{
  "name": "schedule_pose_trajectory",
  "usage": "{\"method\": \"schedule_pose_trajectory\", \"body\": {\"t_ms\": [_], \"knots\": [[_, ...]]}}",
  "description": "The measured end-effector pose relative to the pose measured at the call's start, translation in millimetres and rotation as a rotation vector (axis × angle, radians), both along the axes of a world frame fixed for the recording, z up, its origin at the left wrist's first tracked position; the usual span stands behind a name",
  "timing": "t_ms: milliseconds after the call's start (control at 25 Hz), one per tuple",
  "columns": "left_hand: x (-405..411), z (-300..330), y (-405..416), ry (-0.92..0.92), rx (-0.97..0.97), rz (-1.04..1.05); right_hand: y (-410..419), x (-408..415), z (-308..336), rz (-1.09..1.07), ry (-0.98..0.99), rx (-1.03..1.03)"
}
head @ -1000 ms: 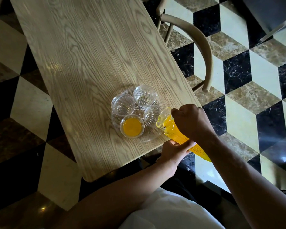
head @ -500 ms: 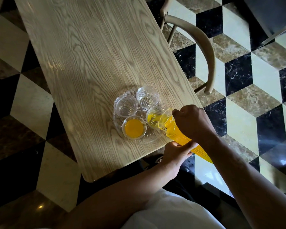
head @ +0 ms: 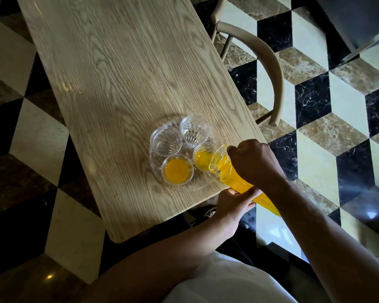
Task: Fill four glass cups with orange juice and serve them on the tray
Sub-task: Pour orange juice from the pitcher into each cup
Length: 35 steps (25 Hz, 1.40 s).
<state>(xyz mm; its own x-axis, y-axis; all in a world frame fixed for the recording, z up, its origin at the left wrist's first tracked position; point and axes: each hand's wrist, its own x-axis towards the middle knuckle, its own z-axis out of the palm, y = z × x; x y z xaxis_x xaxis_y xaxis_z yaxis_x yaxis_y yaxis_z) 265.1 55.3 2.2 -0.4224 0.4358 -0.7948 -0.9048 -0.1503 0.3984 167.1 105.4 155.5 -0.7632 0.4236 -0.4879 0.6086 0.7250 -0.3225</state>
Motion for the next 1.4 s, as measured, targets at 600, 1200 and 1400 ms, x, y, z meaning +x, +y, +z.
{"method": "schedule_pose_trajectory", "body": {"t_ms": [600,1200,1400], "knots": [[2,13,-2,0.027,0.032,0.011,1,3,0,-0.003,-0.016,-0.003],[0,9,5,0.002,0.035,0.037,2,1,1,0.015,0.008,0.020],[0,14,6,-0.024,0.042,0.043,2,0,-1,0.026,0.003,0.028]]}}
